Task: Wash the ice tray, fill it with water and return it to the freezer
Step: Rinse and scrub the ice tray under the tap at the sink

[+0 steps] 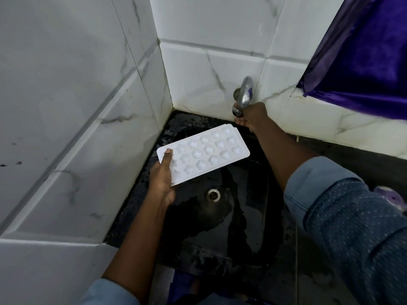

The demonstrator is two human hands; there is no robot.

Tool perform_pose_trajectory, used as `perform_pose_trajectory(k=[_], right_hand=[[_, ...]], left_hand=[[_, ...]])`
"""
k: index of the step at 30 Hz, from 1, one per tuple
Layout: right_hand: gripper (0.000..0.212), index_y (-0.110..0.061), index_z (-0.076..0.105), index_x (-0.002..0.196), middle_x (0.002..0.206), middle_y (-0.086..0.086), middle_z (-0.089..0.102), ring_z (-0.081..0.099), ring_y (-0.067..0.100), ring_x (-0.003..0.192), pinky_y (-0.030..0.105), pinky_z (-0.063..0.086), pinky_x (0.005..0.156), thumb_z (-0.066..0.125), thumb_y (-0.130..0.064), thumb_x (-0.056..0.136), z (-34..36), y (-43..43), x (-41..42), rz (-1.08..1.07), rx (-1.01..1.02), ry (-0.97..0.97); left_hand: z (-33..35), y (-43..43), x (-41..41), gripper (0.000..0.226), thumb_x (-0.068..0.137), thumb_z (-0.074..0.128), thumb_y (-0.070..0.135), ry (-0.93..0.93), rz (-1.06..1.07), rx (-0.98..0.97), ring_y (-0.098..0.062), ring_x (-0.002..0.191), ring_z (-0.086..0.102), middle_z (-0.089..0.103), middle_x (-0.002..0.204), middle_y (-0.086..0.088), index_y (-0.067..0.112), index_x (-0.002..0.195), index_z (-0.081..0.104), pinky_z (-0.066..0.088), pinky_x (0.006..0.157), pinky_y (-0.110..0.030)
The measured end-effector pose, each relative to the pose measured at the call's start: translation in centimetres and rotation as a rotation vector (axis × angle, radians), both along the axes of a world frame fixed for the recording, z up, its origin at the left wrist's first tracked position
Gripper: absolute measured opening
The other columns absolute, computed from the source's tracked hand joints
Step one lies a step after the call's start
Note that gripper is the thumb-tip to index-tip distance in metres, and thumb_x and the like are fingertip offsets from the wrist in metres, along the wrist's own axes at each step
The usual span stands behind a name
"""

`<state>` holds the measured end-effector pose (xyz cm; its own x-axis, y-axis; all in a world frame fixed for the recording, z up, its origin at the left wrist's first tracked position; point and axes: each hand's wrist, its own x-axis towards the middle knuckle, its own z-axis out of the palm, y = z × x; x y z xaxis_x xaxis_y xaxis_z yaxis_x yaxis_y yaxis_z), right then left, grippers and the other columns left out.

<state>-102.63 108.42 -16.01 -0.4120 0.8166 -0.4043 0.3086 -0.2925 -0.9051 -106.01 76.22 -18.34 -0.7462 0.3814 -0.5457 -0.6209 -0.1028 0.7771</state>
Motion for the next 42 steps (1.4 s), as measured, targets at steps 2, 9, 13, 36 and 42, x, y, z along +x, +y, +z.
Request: perform_pose_trajectory(k=[2, 9, 13, 36, 42], right_hand=[[0.015, 0.002, 0.065, 0.104, 0.085, 0.015, 0.069, 0.070, 0.026, 0.068, 0.040, 0.064, 0.069, 0.068, -0.011, 0.097, 0.2, -0.7, 0.8, 0.087, 0.025, -0.009], [0.044, -0.012, 0.065, 0.118, 0.092, 0.008, 0.073, 0.066, 0.020, 0.070, 0.031, 0.053, 0.065, 0.050, -0.052, 0.106, -1.5, -2.6, 4.3, 0.246, -0.046, -0.039], [0.050, -0.010, 0.064, 0.125, 0.099, 0.009, 0.075, 0.068, 0.024, 0.077, 0.035, 0.056, 0.071, 0.055, -0.054, 0.104, -1.6, -2.2, 4.7, 0.189, -0.092, -0.026], [0.018, -0.015, 0.069, 0.094, 0.098, 0.005, 0.071, 0.068, 0.019, 0.084, 0.036, 0.062, 0.067, 0.059, -0.026, 0.106, -3.6, -4.8, 14.0, 0.086, 0.182, -0.142], [0.016, -0.011, 0.068, 0.102, 0.103, 0.006, 0.069, 0.069, 0.023, 0.091, 0.042, 0.065, 0.072, 0.061, -0.025, 0.106, -3.7, -3.9, 15.6, -0.056, 0.166, -0.117]], left_hand=[[0.0, -0.1, 0.2, 0.040, 0.102, 0.068, 0.042, -0.008, 0.001, -0.010, -0.029, 0.092, 0.080, 0.081, 0.109, -0.012, 0.008, 0.123, 0.073, 0.064, 0.066, -0.038], [0.0, 0.9, 0.0, 0.034, 0.103, 0.068, 0.040, -0.019, -0.035, -0.030, -0.025, 0.079, 0.081, 0.082, 0.101, -0.010, 0.009, 0.117, 0.074, 0.063, 0.058, -0.035], [-0.3, 1.7, 0.0, 0.037, 0.102, 0.069, 0.040, -0.015, -0.044, -0.033, -0.026, 0.082, 0.081, 0.082, 0.103, -0.010, 0.009, 0.120, 0.074, 0.063, 0.059, -0.036], [-2.2, 6.7, 0.4, 0.047, 0.109, 0.053, 0.045, -0.186, -0.246, 0.131, -0.030, 0.115, 0.074, 0.075, 0.130, -0.014, 0.010, 0.140, 0.062, 0.064, 0.081, -0.043], [-1.6, 8.9, 0.6, 0.038, 0.111, 0.050, 0.039, -0.178, -0.315, 0.086, -0.024, 0.092, 0.080, 0.082, 0.107, -0.008, 0.011, 0.131, 0.066, 0.064, 0.073, -0.041]])
